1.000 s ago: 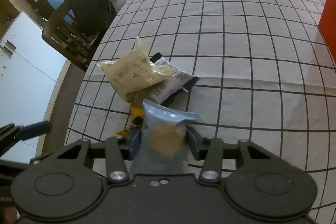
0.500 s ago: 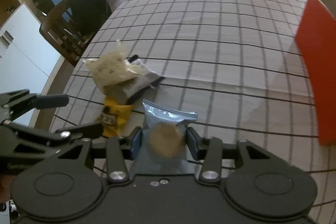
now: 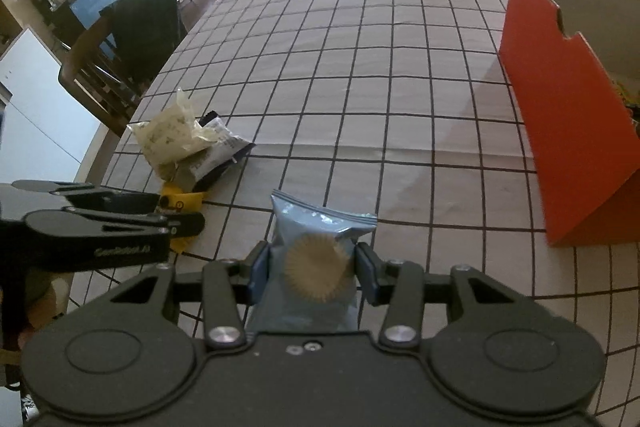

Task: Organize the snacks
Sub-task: 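Grasp the blue cookie bag with the right gripper while the left grasps the yellow packet, then carry the blue cookie bag and yellow packet over the box with both grippers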

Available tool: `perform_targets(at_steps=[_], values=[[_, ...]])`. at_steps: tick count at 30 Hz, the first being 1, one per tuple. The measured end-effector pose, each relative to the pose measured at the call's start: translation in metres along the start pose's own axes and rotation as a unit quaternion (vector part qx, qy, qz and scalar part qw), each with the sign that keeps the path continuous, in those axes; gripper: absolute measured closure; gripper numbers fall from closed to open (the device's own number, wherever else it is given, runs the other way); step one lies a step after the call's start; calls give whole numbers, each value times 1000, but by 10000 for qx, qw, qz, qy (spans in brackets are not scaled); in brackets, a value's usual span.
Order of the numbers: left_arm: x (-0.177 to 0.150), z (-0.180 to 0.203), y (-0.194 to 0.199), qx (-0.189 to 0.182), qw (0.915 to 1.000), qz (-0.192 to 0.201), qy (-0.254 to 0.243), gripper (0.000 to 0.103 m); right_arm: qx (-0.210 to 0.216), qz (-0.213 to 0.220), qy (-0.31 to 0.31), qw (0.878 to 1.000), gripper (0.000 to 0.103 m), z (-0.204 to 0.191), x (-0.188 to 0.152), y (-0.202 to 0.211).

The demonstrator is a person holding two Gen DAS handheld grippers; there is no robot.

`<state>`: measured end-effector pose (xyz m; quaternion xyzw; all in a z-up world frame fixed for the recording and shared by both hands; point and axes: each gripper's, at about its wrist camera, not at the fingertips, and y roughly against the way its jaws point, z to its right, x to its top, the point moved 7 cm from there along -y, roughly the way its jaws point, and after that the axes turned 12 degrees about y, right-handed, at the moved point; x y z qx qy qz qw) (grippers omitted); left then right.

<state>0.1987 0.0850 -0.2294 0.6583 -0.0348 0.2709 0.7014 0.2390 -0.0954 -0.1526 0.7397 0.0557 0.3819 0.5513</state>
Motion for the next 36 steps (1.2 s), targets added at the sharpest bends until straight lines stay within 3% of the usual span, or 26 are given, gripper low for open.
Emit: perform_targets(at_steps=[11,18,36], values=[[-9,6,13,-131,9999,-22,69,68,-56,95,94,9999,59,5,-4,19],[-7,24,43,-320,9993,194,49,68,-127,262,170,9994,59,17,-7,48],[36,148,121,-857,9905,927,-554,68,-490,980,314,9935,59,89,12,136]])
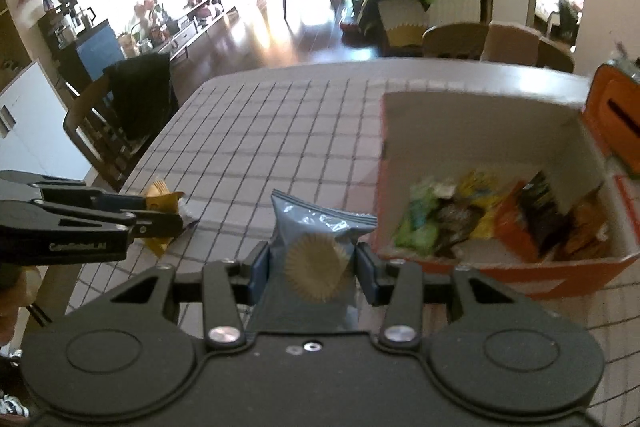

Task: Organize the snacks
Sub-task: 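Carry the blue cookie bag and yellow packet over the box with both grippers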

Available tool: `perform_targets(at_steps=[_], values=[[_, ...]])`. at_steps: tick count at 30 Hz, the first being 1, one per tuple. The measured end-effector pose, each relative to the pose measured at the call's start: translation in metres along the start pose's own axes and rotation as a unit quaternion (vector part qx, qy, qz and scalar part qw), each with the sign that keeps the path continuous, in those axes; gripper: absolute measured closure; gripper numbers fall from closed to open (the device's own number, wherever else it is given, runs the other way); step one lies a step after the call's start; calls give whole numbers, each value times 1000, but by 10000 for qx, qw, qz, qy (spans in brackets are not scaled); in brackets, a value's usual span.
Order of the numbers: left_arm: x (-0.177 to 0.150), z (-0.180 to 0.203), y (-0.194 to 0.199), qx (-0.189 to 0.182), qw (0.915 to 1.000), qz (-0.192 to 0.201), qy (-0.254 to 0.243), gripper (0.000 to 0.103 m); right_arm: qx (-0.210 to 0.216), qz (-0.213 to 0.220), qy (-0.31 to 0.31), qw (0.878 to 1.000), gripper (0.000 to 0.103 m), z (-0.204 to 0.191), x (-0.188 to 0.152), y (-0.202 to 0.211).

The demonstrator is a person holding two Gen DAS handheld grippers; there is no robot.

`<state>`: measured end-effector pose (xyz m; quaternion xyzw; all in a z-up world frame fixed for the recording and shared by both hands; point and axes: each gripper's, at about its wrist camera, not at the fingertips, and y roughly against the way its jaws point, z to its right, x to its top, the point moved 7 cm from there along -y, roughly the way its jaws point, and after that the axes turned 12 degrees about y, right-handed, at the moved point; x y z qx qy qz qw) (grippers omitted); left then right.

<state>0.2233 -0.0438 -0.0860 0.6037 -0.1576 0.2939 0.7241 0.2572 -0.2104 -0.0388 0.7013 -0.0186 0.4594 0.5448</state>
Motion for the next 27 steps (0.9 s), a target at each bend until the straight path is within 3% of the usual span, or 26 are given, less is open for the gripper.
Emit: perform_targets(at_steps=[14,27], values=[[39,103,-26,-133,9982,204,-553,68,-450,288,39,9986,59,87,18,17],[61,168,-94,-8,9973,-134,-715,68,-804,-61,113,9967,59,166,10,-8]])
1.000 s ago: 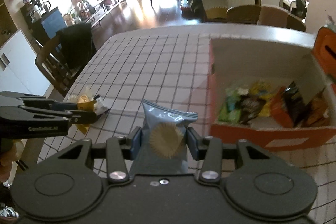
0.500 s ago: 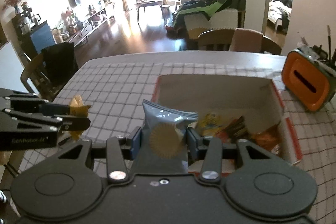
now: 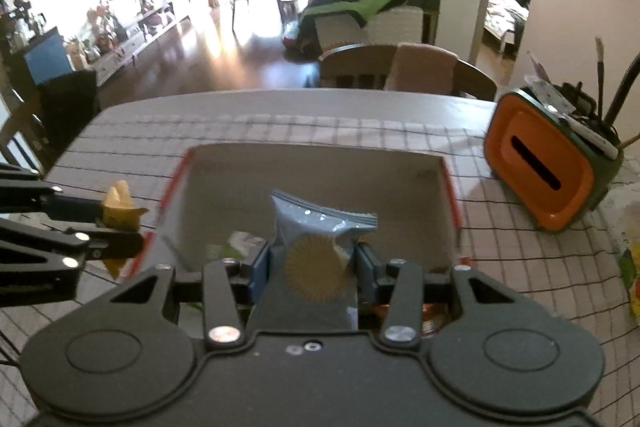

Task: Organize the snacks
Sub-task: 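Carry the blue cookie bag and yellow packet over the box with both grippers, then open the right gripper to drop the blue bag while the left releases the yellow packet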

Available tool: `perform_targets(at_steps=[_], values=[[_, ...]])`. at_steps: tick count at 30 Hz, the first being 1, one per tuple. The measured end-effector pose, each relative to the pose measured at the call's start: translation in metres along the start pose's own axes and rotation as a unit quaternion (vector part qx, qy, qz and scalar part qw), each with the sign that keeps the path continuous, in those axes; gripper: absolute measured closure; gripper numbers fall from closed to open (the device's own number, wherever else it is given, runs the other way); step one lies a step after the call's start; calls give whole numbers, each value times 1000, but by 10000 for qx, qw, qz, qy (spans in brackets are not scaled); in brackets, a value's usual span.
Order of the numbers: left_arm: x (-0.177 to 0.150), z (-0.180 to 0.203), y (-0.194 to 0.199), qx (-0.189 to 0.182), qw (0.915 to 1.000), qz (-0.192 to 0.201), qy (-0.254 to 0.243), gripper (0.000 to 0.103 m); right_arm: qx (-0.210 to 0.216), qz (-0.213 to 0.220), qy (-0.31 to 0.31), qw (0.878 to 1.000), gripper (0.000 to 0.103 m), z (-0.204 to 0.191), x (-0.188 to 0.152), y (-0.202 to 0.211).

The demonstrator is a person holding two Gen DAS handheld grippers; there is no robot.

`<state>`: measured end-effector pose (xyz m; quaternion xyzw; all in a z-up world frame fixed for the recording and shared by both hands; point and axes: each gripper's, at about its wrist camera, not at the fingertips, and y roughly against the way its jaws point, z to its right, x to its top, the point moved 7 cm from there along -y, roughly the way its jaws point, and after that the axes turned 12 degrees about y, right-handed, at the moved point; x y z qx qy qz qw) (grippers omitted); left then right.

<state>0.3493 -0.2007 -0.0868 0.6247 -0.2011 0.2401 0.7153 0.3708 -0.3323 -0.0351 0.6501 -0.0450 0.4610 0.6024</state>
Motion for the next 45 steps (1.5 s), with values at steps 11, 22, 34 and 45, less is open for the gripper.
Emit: perform_targets(at_steps=[11,22,34,45], values=[[14,14,-67,243,9974,-651,202,68,-42,-437,143,9989,59,37,-20,-35],[10,17,-121,645,9885,-1339,273,67,164,-647,421,9969,59,33,-22,-54],[3,16,-129,752,9870,-1407,217,67,307,-698,358,9964,58,35,-26,-60],[5,16,-102,329,9927,-1094,377,51,264,-518,311,9978,38,32,-23,-45]])
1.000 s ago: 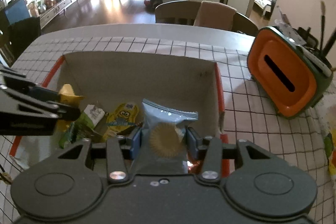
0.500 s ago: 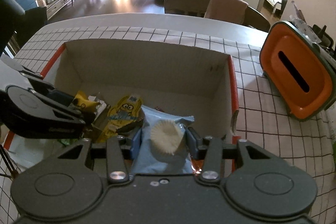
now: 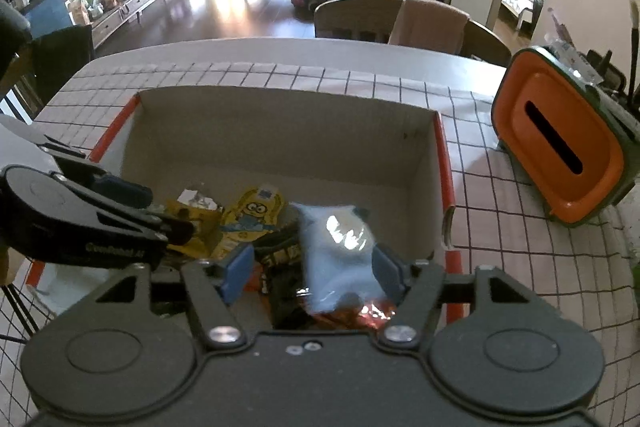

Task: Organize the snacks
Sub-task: 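Open the right gripper to drop the blue bag while the left releases the yellow packet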

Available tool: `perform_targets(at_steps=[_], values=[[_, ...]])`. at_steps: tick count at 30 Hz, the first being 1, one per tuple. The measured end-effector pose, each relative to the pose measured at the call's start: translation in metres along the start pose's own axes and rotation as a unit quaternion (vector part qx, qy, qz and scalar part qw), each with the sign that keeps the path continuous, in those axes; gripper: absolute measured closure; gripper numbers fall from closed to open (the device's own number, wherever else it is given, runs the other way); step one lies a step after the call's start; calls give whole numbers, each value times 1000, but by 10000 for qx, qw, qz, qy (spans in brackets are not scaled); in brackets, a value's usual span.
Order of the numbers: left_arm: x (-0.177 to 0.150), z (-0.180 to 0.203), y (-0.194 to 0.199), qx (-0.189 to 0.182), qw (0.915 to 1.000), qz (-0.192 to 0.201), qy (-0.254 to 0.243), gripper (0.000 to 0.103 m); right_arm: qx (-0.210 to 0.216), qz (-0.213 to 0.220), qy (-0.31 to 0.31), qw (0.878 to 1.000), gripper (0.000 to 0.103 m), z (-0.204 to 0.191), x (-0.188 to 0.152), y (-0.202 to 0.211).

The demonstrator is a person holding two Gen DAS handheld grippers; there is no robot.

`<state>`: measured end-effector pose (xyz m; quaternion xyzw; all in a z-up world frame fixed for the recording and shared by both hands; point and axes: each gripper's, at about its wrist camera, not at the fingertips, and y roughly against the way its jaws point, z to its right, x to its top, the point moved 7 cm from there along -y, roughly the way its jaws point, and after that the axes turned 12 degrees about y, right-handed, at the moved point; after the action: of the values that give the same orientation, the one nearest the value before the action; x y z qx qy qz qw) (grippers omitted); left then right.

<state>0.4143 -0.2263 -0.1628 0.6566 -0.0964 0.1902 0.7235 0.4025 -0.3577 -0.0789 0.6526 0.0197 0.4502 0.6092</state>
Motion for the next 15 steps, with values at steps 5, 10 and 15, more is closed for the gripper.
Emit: perform_targets(at_steps=[5,10,15], values=[[-1,-3,20,-157,9996,244,20,48,17,103,-68,9999,31,-6,3,13],[-5,-10,43,-233,9983,525,-59,44,40,222,-138,9997,26,-15,7,29],[-11,-22,67,-404,9958,820,-39,35,-51,376,-77,9992,20,-31,12,45]])
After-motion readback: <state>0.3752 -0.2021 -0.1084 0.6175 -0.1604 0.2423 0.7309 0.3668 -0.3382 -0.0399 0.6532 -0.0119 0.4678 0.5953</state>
